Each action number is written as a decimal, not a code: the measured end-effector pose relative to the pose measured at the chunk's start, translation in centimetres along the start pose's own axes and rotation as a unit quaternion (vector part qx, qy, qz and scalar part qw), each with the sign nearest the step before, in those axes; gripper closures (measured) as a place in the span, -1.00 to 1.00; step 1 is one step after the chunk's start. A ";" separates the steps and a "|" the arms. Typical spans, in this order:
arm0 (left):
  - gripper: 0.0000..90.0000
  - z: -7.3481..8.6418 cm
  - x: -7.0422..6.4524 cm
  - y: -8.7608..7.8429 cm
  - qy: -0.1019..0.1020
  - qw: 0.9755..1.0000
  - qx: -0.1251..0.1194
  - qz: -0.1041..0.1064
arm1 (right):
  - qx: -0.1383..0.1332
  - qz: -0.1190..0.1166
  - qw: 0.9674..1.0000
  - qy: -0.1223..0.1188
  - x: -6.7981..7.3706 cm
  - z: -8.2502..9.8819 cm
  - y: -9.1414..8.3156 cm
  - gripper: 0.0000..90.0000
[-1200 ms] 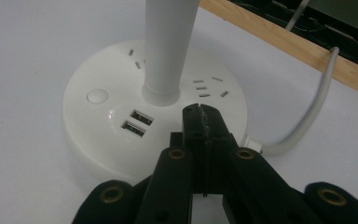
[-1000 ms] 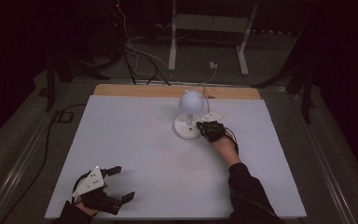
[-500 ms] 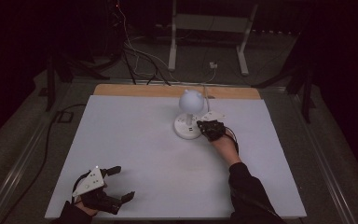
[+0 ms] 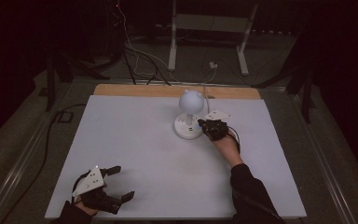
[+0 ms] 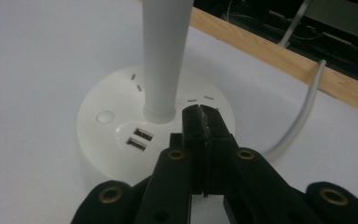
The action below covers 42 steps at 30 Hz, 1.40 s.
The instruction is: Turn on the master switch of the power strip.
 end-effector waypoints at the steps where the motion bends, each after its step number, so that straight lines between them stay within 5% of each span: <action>1: -0.99 0.0 0.0 0.0 0.000 1.000 0.000 0.000 | 0.000 -0.002 1.000 -0.002 0.0 0.0 -0.1 1.00; 8: -0.99 0.0 0.0 0.0 -0.001 1.000 0.002 0.000 | 0.002 -0.012 1.000 -0.006 0.5 0.0 -0.4 0.76; 13: -0.99 0.0 0.0 0.0 -0.001 1.000 0.002 0.000 | -0.001 -0.026 1.000 0.011 0.6 -0.2 -0.6 0.19; 19: -0.99 0.1 0.1 0.1 0.000 1.000 0.004 -0.001 | 0.004 -0.042 0.998 0.036 0.5 -0.2 -0.8 -0.26; 26: -0.99 0.1 0.1 0.1 -0.001 1.000 0.003 0.000 | 0.024 -0.086 0.994 0.057 0.9 -0.2 -0.9 -0.90; 30: -0.99 0.1 0.0 0.1 -0.001 1.000 0.003 0.000 | 0.024 -0.104 0.992 0.070 0.8 -0.3 -1.2 -0.98; 42: -0.99 0.0 0.0 0.0 -0.001 1.000 0.003 0.001 | 0.022 -0.134 0.989 0.054 1.4 -0.1 -2.9 -1.00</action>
Point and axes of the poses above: each handheld gripper's, and its own axes: y roughly forward along the jaws, z roughly out of its underside, x roughly to its left, the point moved 2 cm from there along y, roughly forward along the jaws, and after that the axes turned 12 degrees about -x, right-handed, at the moved point
